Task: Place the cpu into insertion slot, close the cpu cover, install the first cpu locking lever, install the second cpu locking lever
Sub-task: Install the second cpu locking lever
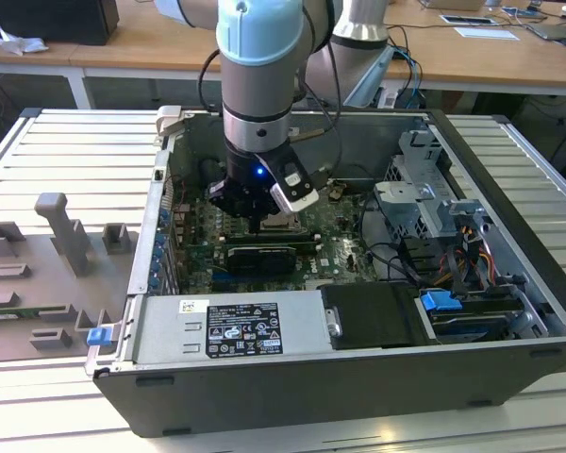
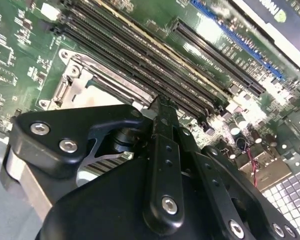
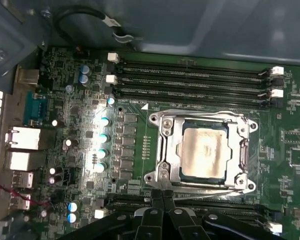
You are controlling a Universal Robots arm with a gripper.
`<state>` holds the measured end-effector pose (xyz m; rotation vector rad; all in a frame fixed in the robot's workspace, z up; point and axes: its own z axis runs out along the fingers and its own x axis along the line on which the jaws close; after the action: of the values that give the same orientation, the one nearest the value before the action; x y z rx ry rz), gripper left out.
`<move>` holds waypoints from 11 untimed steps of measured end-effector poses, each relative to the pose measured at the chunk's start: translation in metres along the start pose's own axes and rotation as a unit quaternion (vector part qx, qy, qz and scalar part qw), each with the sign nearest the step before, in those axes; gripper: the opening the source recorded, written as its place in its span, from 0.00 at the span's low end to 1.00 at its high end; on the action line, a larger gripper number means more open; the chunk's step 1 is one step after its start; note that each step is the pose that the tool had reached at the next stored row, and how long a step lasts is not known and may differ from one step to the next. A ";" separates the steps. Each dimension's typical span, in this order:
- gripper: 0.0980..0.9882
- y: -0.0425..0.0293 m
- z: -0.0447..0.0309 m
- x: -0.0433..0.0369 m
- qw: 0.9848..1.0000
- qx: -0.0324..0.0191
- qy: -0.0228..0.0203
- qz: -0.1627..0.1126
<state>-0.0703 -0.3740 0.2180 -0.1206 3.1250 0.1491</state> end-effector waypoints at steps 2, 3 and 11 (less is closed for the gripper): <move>0.01 -0.0007 0.0032 0.0003 1.000 -0.005 0.000 0.000; 0.01 -0.0012 0.0049 0.0003 1.000 -0.007 -0.001 0.000; 0.01 -0.0138 0.0094 0.0046 0.999 -0.042 -0.005 -0.002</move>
<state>-0.0738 -0.3871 0.2072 -0.1260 3.1082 0.2786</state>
